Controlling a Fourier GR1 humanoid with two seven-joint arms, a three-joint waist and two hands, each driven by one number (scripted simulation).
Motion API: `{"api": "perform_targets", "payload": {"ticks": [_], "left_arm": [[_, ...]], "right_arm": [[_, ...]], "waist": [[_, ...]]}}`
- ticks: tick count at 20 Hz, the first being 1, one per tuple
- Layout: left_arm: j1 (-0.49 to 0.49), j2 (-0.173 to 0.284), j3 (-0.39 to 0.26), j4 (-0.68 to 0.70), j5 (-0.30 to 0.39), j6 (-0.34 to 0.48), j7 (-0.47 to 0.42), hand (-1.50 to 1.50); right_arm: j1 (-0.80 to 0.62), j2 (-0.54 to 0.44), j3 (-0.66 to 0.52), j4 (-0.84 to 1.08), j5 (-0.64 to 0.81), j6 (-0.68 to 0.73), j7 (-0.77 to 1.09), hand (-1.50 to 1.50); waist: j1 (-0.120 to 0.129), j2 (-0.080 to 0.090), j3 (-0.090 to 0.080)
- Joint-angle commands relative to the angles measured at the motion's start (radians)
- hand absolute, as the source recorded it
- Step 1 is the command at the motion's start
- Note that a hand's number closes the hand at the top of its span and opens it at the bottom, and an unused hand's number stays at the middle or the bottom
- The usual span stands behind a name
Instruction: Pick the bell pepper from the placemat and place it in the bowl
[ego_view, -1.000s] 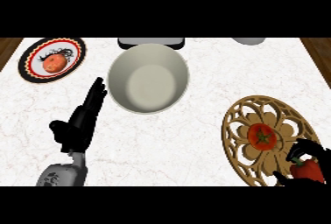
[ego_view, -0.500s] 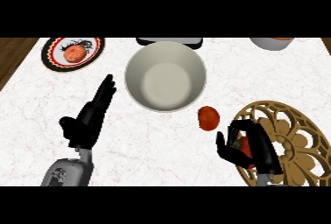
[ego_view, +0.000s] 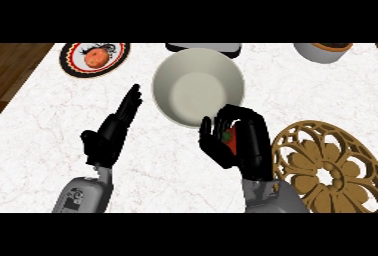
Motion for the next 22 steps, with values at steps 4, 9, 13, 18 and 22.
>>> {"api": "perform_targets", "payload": {"ticks": [4, 9, 13, 18, 22], "left_arm": [[-0.018, -0.002, 0.007, 0.005, 0.007, -0.002, 0.016, 0.0], [-0.021, -0.009, 0.009, 0.024, -0.004, 0.014, 0.008, 0.0], [-0.033, -0.009, 0.007, 0.04, -0.006, 0.007, -0.005, 0.0], [-0.033, -0.006, 0.007, 0.035, 0.004, -0.006, 0.002, 0.0], [-0.037, -0.028, -0.005, 0.061, -0.017, 0.017, -0.019, 0.0]], "right_arm": [[-0.249, 0.003, 0.099, 0.092, 0.199, -0.14, 0.277, 1.5], [-0.468, 0.003, 0.093, 0.18, 0.29, -0.096, 0.526, 1.5], [-0.637, 0.003, 0.08, 0.276, 0.339, -0.084, 0.687, 1.5], [-0.835, 0.003, 0.042, 0.431, 0.364, -0.03, 0.851, 1.5], [-0.98, 0.003, 0.018, 0.52, 0.328, 0.002, 0.931, 1.5]], "waist": [[0.001, -0.011, -0.005], [-0.01, -0.011, -0.004], [-0.001, -0.002, -0.003], [0.007, 0.003, -0.001], [-0.002, 0.007, 0.001]]}}
